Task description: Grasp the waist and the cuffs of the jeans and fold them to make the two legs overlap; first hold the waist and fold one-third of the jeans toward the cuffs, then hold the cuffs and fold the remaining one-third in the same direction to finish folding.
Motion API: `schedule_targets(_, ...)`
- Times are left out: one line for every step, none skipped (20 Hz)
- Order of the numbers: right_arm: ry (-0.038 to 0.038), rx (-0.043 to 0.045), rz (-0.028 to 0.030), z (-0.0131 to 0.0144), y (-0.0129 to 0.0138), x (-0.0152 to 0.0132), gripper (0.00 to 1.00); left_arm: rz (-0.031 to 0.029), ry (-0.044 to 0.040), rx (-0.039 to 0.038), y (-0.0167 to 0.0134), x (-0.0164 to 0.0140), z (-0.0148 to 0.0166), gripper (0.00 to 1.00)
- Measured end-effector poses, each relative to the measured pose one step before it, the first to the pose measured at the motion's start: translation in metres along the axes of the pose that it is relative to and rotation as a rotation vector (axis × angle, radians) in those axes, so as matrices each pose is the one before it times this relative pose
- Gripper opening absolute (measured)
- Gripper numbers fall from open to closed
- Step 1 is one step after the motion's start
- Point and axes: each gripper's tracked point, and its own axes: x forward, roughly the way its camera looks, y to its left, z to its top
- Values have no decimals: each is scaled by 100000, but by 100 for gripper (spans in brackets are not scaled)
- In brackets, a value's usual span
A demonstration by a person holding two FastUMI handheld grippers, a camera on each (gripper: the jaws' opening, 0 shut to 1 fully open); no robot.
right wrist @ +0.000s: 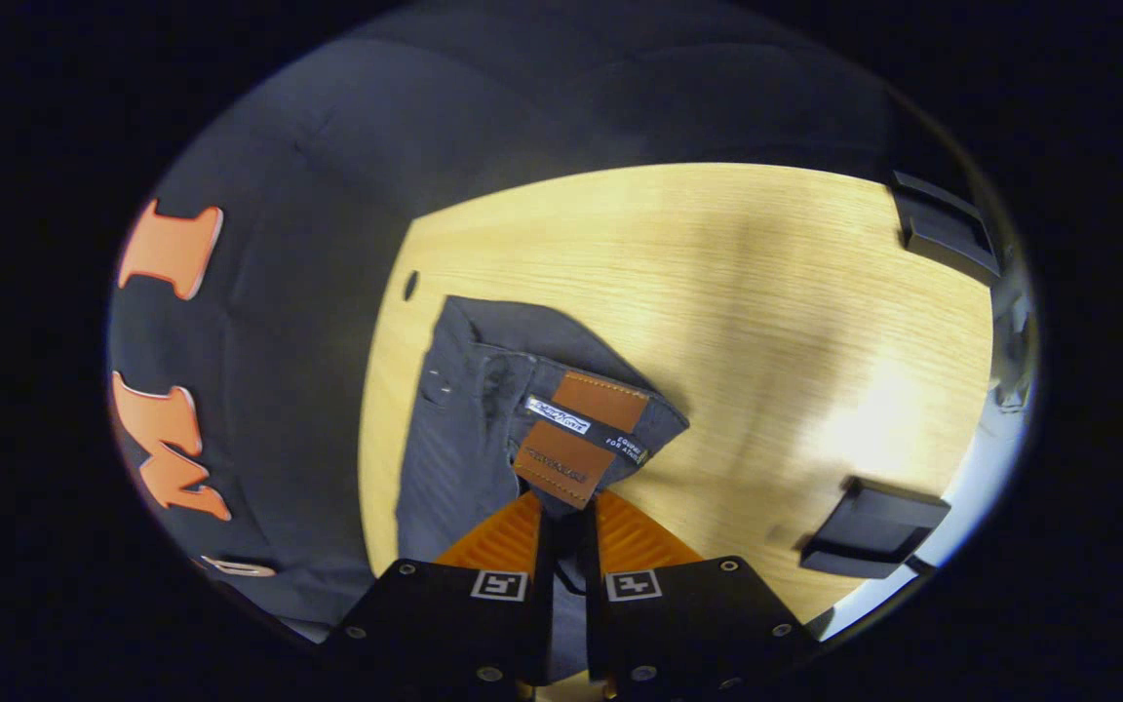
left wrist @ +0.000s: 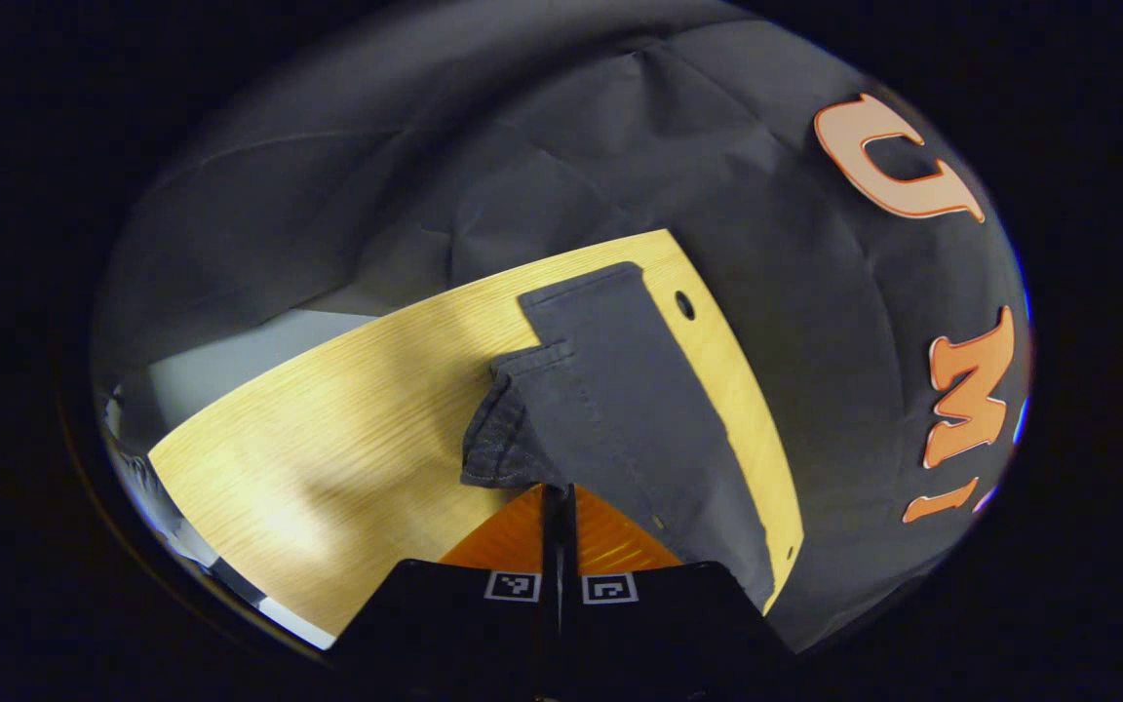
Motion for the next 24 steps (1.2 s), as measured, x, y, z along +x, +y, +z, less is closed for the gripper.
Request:
schedule_targets(-31, 926, 1307, 255, 692, -440, 15, -2117, -1393, -1642, -755, -8, 371, 1)
schedule_targets(-1131, 836, 2842, 336, 688, -132, 15, -2810, -1254, -1563, -939, 78, 518, 1)
schedule_targets(-849, 51, 1731, 428, 417, 280, 14, -1624, -1887, -653, -803, 51, 904, 1)
schedule_targets(646, -637, -64, 152, 137, 479, 14, -1412, -633, 478, -582, 189, 553, 1)
schedule_targets(381, 519, 765, -253, 896, 151, 14, -966, 116, 858, -512, 294, 551, 1)
schedule_targets(-373, 707, 1837, 125, 1102, -2, 14, -377, 1232, 1116, -563, 447, 107, 1)
schedule_targets(-940, 131, 1789, 156, 1464, 273, 14, -1445, -80, 314, -859, 416, 418, 1)
schedule_targets(-109, 132, 1409, 95, 1132, 71, 14, -1552, 1, 377, -915, 470, 681, 1)
schedule_targets(315, -699, 1067, -25, 1002, 105, 14, -806, -405, 334, -719, 534, 565, 1)
schedule_targets(-1042, -1044, 713, 391, 1029, 177, 14, -947, -265, -70, -726, 587, 750, 1)
schedule_targets(-719, -709, 1387, 320, 1241, 59, 14, -1333, 12, -415, -850, 392, 705, 1)
schedule_targets(-950, -307, 331, 416, 1078, 284, 14, -1128, -819, -236, -843, 680, 735, 1)
schedule_targets(-217, -1169, -84, 225, 665, 437, 13, 52, 374, 1234, -304, 547, 702, 1)
schedule_targets(-293, -525, -820, 162, 494, 488, 13, 240, -370, 413, -154, 851, 707, 1)
schedule_targets(669, -740, -1268, -70, 291, 742, 14, -318, 910, 483, -454, 847, 645, 1)
schedule_targets(-139, 1084, -646, 75, 415, 671, 14, 29, 465, 1134, -401, 768, 539, 1)
schedule_targets(-210, 127, -551, 143, 388, 696, 14, 75, 468, 1003, -317, 918, 578, 1)
schedule_targets(-1751, 1121, -1157, 364, 328, 668, 13, 109, 418, 892, -364, 889, 526, 1)
schedule_targets(-143, -948, -989, 94, 192, 598, 13, 284, 143, 1342, -356, 877, 575, 1)
schedule_targets(491, 85, -1170, 12, -36, 498, 14, 144, 793, 1495, -332, 773, 252, 1)
schedule_targets(88, 743, -345, 154, 476, 241, 14, -218, -47, 441, -452, 684, 572, 1)
schedule_targets(-643, 833, -287, 427, 262, 281, 14, 160, 765, 380, -509, 357, 117, 1)
schedule_targets(159, 96, -209, 276, 367, 386, 14, 915, -382, 311, -192, 615, 380, 1)
schedule_targets(-842, 154, -262, 562, 378, 329, 14, 2212, 69, 47, 120, 659, 261, 1)
